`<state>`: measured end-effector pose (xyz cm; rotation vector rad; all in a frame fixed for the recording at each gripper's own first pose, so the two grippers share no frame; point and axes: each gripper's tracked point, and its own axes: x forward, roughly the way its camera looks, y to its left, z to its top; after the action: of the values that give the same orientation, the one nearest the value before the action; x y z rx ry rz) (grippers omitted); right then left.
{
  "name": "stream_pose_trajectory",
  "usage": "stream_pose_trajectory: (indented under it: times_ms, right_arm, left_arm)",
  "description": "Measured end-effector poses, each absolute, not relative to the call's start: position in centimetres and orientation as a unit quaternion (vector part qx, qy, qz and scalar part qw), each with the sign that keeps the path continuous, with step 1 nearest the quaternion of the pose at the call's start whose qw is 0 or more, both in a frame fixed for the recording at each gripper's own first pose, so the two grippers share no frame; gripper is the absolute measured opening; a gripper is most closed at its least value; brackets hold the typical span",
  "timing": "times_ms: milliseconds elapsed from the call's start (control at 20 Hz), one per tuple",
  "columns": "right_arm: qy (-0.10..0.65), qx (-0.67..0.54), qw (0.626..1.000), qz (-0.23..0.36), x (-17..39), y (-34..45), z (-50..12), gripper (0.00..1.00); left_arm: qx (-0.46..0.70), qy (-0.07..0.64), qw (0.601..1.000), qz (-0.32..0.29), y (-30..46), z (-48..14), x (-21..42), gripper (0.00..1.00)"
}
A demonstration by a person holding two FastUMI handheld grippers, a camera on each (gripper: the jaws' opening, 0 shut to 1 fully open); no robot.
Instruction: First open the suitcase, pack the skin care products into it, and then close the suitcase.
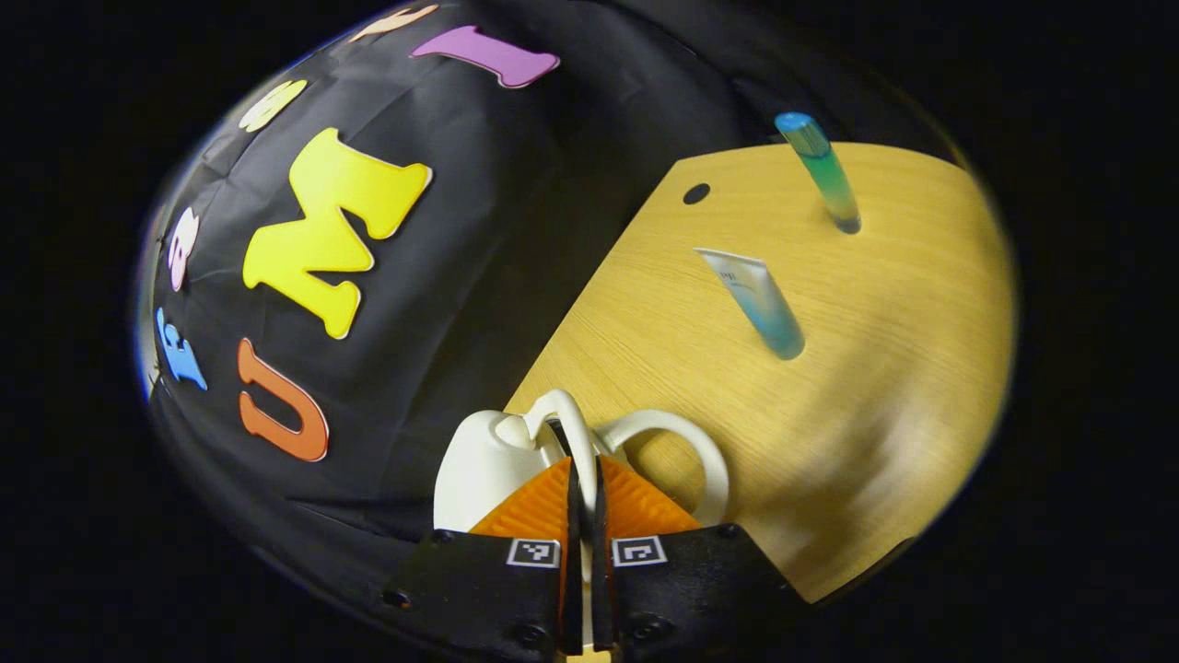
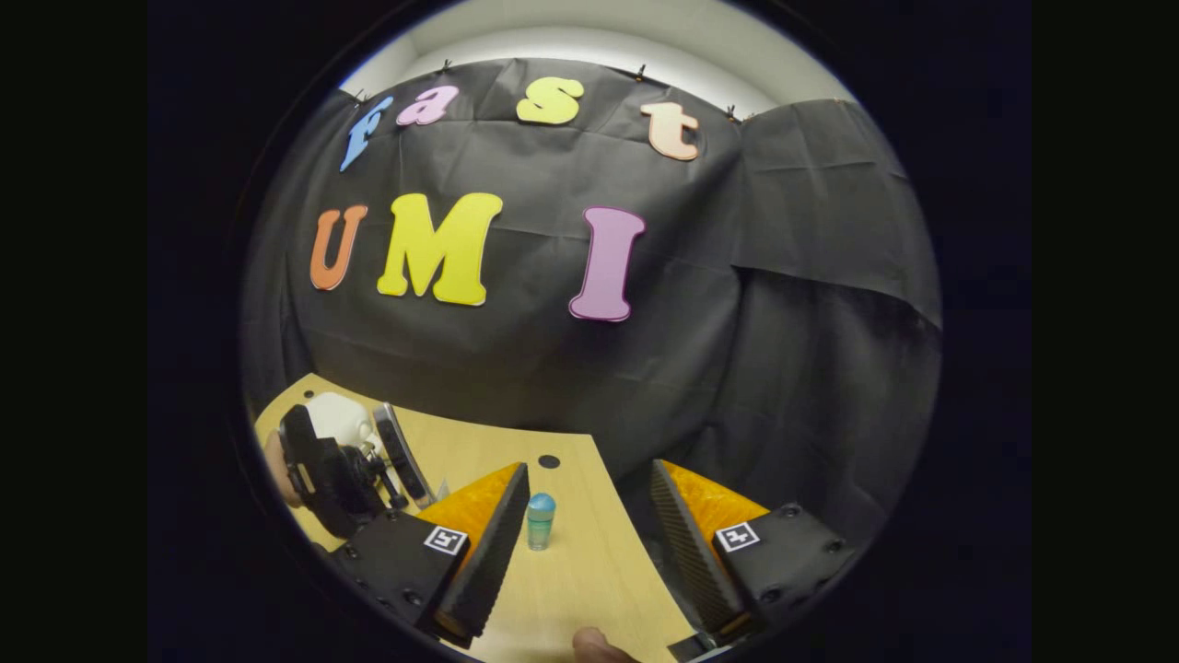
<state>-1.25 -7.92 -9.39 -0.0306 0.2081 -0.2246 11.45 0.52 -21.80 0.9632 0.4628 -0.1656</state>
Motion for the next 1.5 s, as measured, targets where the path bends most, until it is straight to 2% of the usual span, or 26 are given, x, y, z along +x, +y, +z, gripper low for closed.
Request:
stream_pose_trajectory:
  times_ms: [250, 450, 650, 850, 1050, 1200, 1500]
  right_arm:
    - [0.098, -0.020, 0.990, -0.104, -0.3, -4.9, -8.2, 0.79]
    - [0.095, -0.016, 0.990, -0.100, 0.5, -2.2, -7.4, 0.79]
    - [0.098, -0.010, 0.991, -0.091, 1.0, 1.0, -6.9, 0.79]
    - [0.103, 0.003, 0.991, -0.089, 1.0, 4.2, -6.7, 0.78]
    - [0.117, 0.006, 0.989, -0.086, 0.8, 6.8, -7.5, 0.80]
    - [0.121, -0.003, 0.989, -0.085, 0.7, 8.1, -7.6, 0.79]
    - [0.146, -0.031, 0.984, -0.094, -0.2, 8.2, -9.1, 0.77]
  left_arm:
    - [0.403, 0.186, 0.893, -0.078, 2.4, -16.4, 11.0, 0.04]
    - [0.344, 0.189, 0.915, -0.087, 5.7, -13.3, 10.8, 0.04]
    - [0.303, 0.167, 0.936, -0.063, 10.9, -9.2, 10.5, 0.03]
    - [0.270, 0.163, 0.949, -0.020, 19.4, -6.7, 10.3, 0.03]
    - [0.249, 0.187, 0.950, 0.026, 29.7, -8.0, 10.0, 0.03]
    - [0.238, 0.212, 0.947, 0.043, 35.8, -11.3, 9.8, 0.03]
    - [0.244, 0.257, 0.934, 0.040, 41.7, -19.6, 10.0, 0.03]
